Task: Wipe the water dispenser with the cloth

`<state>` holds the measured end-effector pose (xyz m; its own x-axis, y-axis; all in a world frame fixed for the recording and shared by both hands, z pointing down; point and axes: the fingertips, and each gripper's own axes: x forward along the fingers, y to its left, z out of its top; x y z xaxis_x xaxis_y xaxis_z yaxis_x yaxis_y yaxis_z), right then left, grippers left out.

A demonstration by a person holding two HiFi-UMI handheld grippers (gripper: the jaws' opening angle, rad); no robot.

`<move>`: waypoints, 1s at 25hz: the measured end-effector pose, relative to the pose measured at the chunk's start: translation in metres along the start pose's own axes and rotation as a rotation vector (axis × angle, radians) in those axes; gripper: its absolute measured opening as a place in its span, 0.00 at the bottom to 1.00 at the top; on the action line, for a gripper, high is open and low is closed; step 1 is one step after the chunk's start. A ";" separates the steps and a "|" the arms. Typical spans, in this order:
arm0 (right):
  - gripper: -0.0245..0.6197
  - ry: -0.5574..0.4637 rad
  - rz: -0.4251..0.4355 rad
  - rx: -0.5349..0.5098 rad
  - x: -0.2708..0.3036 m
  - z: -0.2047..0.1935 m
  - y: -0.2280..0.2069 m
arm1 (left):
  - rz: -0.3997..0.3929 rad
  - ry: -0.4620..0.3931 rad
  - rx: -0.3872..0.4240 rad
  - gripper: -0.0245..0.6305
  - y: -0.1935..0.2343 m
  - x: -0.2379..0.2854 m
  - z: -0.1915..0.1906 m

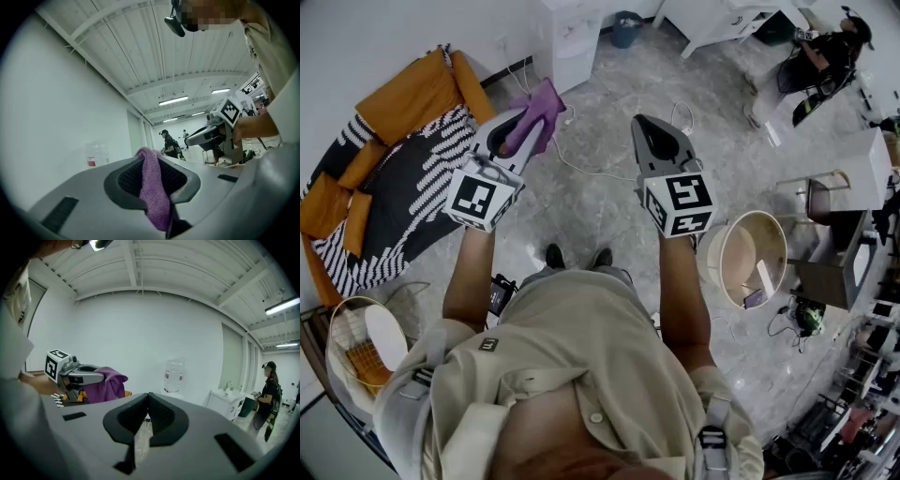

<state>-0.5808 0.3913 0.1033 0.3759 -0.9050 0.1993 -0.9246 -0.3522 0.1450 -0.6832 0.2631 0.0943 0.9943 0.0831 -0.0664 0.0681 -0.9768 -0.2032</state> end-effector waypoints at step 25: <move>0.08 -0.011 -0.027 0.044 0.009 -0.017 -0.016 | -0.027 0.013 -0.017 0.17 -0.003 0.019 -0.023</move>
<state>-0.5615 0.3925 0.1192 0.3999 -0.8977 0.1851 -0.9162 -0.3860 0.1072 -0.6623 0.2634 0.1163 0.9931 0.1069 -0.0485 0.0961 -0.9775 -0.1880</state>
